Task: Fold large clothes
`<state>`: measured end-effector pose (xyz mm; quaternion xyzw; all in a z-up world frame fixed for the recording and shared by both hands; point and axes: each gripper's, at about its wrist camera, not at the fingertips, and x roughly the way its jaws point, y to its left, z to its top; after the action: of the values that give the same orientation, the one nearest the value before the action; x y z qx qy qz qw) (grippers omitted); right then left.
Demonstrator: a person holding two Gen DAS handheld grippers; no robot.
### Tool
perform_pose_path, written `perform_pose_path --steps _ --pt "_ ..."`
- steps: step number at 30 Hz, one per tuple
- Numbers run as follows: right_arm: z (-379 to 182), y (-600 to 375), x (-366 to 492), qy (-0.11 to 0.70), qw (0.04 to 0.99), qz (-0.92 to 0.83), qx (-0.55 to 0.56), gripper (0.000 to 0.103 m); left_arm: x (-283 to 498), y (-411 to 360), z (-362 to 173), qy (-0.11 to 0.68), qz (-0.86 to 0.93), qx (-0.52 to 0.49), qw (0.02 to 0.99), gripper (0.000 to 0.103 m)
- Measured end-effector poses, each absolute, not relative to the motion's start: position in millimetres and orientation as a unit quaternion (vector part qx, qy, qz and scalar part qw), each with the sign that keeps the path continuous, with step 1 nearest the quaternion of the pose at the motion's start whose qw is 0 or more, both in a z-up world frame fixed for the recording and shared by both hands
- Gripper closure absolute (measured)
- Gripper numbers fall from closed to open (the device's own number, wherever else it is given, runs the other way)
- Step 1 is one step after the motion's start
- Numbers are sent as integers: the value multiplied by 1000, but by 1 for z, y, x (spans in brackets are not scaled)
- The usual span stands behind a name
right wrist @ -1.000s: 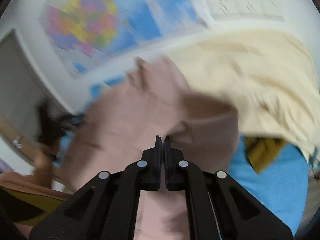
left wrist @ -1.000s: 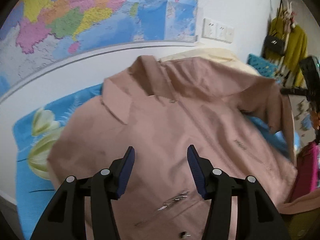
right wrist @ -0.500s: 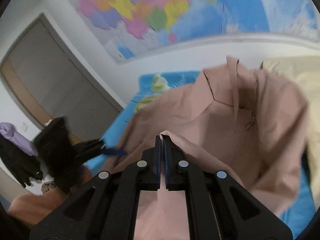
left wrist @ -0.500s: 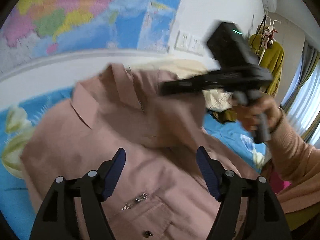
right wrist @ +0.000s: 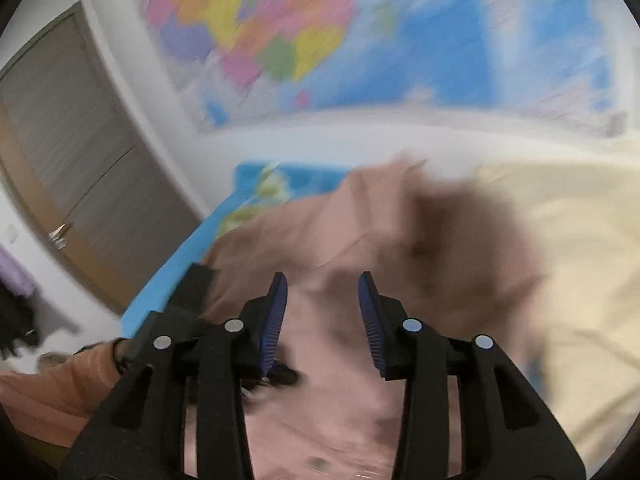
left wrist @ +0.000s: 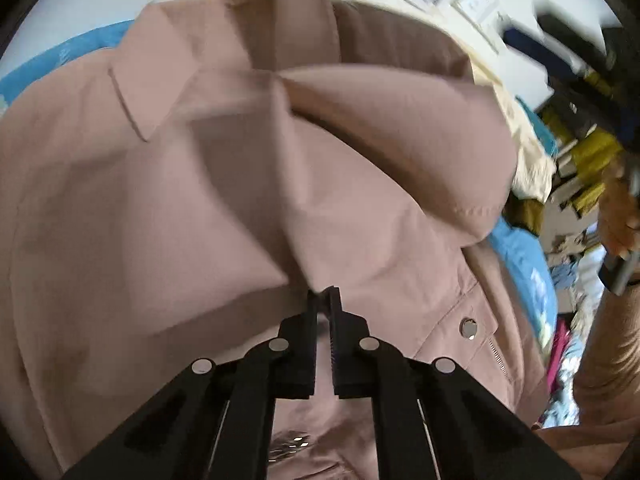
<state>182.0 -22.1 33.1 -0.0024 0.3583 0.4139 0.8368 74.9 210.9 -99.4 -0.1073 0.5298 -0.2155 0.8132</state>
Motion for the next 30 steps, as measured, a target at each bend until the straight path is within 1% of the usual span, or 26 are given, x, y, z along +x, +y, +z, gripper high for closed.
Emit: perform_pose_path --steps 2,5,6,7,8,9,10,12,13,14,16,17,18,22,24,26,28,30 --pt "29 -44 195 362 856 368 -11 55 74 222 -90 512 -208 -98 828 100" --pt "7 -61 215 391 856 337 -9 53 71 234 -81 503 -206 -105 833 100" --pt "-4 -60 221 403 855 327 -17 53 69 237 -79 500 -206 -105 834 99" --pt "-12 -58 226 411 850 328 -20 53 67 237 -77 496 -205 -104 837 92" --pt "-20 -54 229 416 848 327 -24 53 67 234 -78 496 -206 -103 837 70" --pt "-28 -50 233 420 847 323 -28 53 67 229 -79 501 -212 -103 833 45" --pt "-33 -46 236 421 848 321 -36 55 66 228 -81 504 -216 -102 830 41" --pt "-39 -40 241 427 842 326 -42 72 67 212 -86 510 -230 -90 824 41" --pt "-40 -38 243 429 841 326 -50 94 70 204 -89 515 -236 -82 820 41" --pt "-38 -39 244 424 845 320 -58 100 72 197 -92 520 -240 -76 816 43" --pt "-30 -48 245 414 853 314 -47 100 78 187 -100 528 -249 -65 809 72" --pt "-23 -57 246 405 860 309 -31 101 81 183 -101 530 -250 -56 809 96" --pt "-15 -67 249 399 865 304 -17 101 84 182 -101 531 -252 -55 807 101" --pt "-3 -105 260 396 874 279 33 101 88 212 -67 495 -237 -40 835 102" --pt "-10 -112 270 406 873 266 47 101 93 230 -54 490 -219 -31 843 102" --pt "-22 -113 275 417 872 255 44 101 104 259 -44 494 -163 -12 854 102" --pt "-30 -112 277 421 871 251 42 101 115 281 -43 500 -106 15 860 100" --pt "-31 -110 277 419 872 249 41 101 121 296 -43 502 -69 35 861 94"
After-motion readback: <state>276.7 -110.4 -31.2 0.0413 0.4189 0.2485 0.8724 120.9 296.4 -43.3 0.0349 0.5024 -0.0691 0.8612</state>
